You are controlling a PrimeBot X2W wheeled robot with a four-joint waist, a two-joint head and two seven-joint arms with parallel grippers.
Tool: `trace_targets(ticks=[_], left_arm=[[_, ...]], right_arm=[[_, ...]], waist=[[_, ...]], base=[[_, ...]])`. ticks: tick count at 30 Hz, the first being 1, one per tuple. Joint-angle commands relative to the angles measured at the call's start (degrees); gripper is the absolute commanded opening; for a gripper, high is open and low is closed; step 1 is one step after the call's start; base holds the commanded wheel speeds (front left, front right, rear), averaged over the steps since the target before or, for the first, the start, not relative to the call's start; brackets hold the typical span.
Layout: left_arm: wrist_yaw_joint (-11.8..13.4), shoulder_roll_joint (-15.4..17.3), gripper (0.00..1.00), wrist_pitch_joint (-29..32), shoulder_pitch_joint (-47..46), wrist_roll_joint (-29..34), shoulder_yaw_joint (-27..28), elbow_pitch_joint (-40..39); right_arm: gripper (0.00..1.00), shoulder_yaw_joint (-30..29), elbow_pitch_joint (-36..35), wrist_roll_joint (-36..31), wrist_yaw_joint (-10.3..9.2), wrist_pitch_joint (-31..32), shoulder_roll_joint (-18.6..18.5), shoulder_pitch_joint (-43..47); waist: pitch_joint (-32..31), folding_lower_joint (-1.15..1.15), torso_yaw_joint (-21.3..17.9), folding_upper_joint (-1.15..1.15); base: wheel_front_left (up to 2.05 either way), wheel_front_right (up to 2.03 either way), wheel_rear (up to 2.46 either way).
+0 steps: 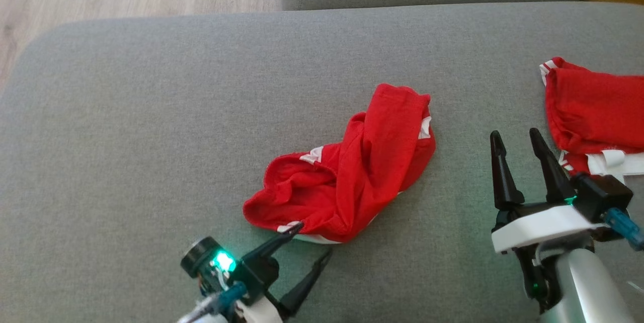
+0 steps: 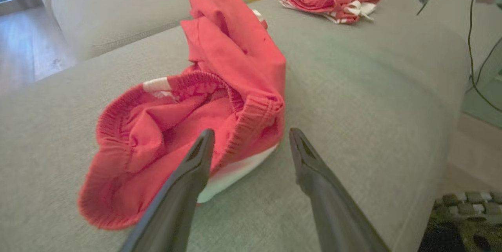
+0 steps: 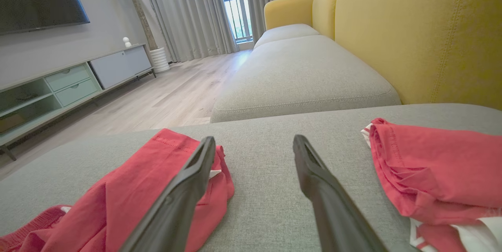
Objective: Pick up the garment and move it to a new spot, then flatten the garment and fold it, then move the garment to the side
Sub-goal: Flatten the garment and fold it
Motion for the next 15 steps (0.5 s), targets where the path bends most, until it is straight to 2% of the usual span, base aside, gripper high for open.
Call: trace_targets(ticks=[1, 4, 15], left_arm=[[0.12, 2.30, 1.00, 1.11, -4.00, 0.60, 0.77, -1.76], [0.18, 3.80, 1.00, 3.28, -5.81, 1.76, -0.10, -0.94], [1.88, 5.38, 1.00, 9.41, -9.23, 4.67, -1.26, 3.17]], right_arm=[[1.00, 0.96, -1.61, -0.27, -0.04, -0.01, 0.28, -1.24], [1.00, 1.15, -1.41, -0.31, -0.04, -0.12, 0.56, -1.52], [1.00, 1.14, -1.04, -0.41, -0.04, -0.43, 1.00, -2.31]], waist=[[0.18, 0.00, -0.06, 0.00], [0.61, 0.00, -0.37, 0.00], [2.02, 0.00, -1.63, 0.00]], base=[[0.00, 0.00, 0.00], [0.00, 0.00, 0.00], [0.00, 0.00, 0.00]])
